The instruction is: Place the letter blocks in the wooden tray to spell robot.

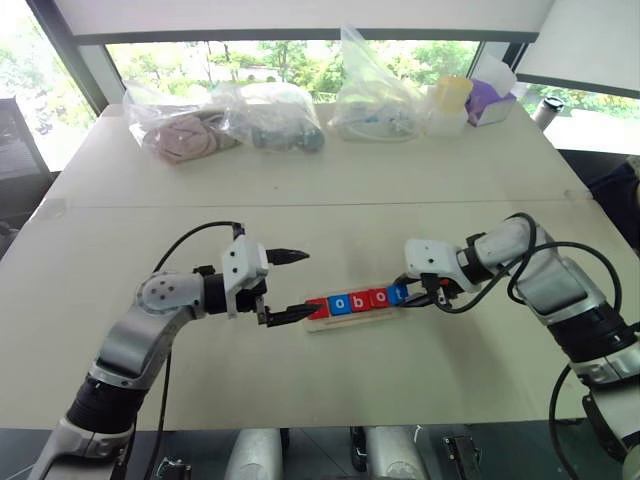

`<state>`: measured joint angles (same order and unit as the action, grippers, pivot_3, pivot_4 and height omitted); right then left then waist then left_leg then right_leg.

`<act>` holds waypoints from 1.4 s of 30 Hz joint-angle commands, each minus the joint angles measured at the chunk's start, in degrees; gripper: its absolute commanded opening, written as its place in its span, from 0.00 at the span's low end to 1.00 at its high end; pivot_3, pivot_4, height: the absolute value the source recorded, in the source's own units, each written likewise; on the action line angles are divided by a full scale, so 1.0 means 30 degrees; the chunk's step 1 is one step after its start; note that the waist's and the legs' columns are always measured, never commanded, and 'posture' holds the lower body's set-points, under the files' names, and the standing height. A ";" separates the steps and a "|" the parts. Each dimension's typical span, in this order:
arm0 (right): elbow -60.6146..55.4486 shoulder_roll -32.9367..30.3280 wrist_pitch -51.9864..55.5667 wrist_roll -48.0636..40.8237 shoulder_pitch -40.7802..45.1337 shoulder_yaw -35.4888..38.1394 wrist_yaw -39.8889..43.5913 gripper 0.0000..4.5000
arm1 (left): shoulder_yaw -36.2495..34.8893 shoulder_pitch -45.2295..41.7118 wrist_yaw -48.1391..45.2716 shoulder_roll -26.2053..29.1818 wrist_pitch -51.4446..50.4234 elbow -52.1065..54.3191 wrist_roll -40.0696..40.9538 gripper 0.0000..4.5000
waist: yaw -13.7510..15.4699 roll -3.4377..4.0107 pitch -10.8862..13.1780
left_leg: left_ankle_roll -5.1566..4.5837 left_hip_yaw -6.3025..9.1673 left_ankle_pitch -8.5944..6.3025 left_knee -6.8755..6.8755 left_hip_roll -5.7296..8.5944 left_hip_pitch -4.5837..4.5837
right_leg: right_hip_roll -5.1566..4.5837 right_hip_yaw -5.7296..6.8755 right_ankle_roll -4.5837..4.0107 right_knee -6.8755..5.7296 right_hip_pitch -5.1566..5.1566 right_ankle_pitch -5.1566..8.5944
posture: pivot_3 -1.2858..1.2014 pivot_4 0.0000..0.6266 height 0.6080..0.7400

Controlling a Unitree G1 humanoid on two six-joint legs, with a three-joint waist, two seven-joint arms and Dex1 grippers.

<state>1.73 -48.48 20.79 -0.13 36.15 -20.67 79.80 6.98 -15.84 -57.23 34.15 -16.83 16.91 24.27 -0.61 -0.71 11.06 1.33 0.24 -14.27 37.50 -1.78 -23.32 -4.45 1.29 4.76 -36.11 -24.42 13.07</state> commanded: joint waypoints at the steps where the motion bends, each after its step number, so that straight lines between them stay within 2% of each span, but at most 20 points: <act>1: -0.0085 -0.0163 -0.0186 0.0015 0.0304 0.0458 -0.0115 0.25 | -0.0360 -0.0163 -0.0087 0.0011 0.0424 0.0183 0.0025 1.00 | 0.0002 0.0000 0.0000 | 0.0000 0.0000 0.0000 0.0000 -0.0001 0.0000 | 0.0000 0.0001 0.0000 0.0000 0.0000 0.0000 | 0.52 0.24 1.00; 42: -0.0365 -0.0282 0.0594 -0.0206 0.0290 0.0629 -0.0014 0.25 | -0.0168 -0.0148 0.0396 -0.0138 0.0063 0.0828 0.0089 1.00 | 0.0002 0.0000 0.0000 | 0.0000 -0.0001 0.0000 0.0002 0.0000 0.0000 | 0.0000 0.0001 0.0011 -0.0003 0.0000 -0.0007 | 0.52 0.24 1.00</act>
<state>2.30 -48.90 22.80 -0.30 36.84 -19.77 79.74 7.15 -15.88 -56.18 33.74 -16.95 17.19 24.27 -0.61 -0.71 11.06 1.33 0.24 -14.27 37.50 -1.78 -23.32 -4.45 1.29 4.79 -36.12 -24.42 13.05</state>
